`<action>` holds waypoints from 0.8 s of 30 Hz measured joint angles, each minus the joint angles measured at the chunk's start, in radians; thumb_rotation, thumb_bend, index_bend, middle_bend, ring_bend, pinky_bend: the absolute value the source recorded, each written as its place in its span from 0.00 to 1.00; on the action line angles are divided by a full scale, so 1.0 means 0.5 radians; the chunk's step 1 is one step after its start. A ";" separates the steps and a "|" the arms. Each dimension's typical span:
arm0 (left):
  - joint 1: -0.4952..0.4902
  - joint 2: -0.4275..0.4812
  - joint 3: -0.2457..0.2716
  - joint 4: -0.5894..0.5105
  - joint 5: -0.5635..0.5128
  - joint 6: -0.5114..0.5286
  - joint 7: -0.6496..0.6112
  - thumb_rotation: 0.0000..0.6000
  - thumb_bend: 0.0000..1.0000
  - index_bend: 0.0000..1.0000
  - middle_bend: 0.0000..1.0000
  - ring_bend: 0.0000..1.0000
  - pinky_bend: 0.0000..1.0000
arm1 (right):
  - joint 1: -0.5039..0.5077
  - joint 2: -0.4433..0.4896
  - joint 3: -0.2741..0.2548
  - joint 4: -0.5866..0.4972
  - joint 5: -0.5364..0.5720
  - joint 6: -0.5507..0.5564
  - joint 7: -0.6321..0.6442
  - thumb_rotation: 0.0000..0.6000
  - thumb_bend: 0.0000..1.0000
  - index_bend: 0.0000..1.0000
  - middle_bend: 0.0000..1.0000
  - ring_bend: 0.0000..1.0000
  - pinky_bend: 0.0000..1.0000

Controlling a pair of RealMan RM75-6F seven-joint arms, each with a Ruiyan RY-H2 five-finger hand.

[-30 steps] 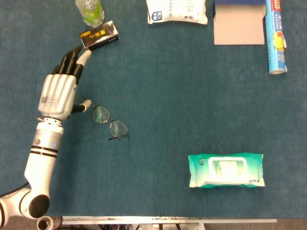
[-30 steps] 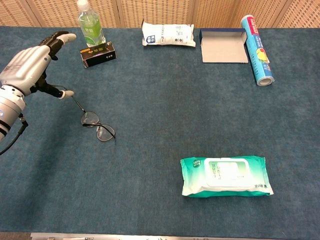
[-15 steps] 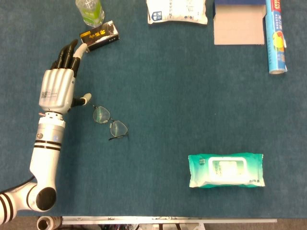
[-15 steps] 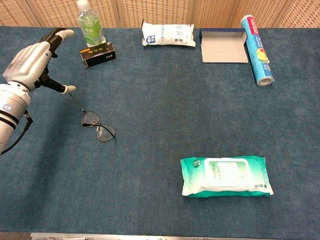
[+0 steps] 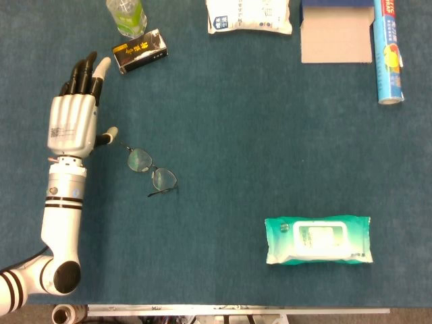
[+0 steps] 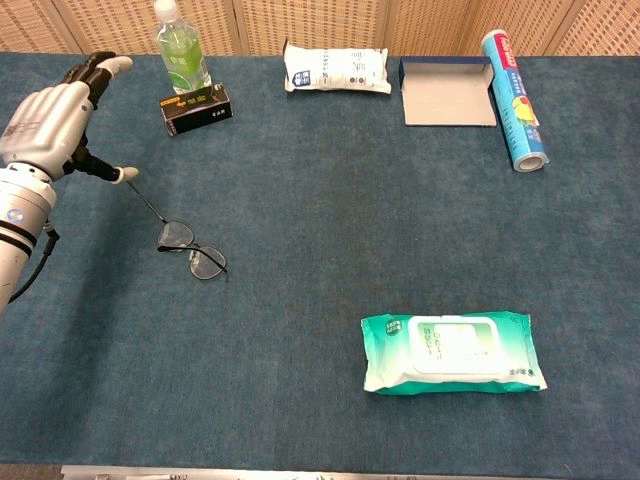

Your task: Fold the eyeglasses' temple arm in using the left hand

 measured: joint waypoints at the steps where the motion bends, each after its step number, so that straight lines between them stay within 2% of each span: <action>1: 0.003 0.002 0.002 0.001 -0.002 0.008 0.017 1.00 0.08 0.05 0.00 0.04 0.22 | 0.000 -0.001 -0.001 0.000 -0.001 0.000 -0.001 1.00 0.39 0.63 0.52 0.41 0.44; 13: 0.056 0.083 0.033 -0.057 -0.042 0.100 0.234 1.00 0.08 0.05 0.01 0.04 0.22 | 0.000 -0.006 -0.006 0.003 -0.007 0.000 -0.008 1.00 0.39 0.63 0.52 0.41 0.44; 24: 0.134 0.225 0.062 -0.258 -0.097 0.224 0.487 1.00 0.08 0.05 0.01 0.04 0.22 | 0.000 -0.007 -0.011 -0.005 -0.020 0.002 -0.007 1.00 0.39 0.63 0.52 0.41 0.44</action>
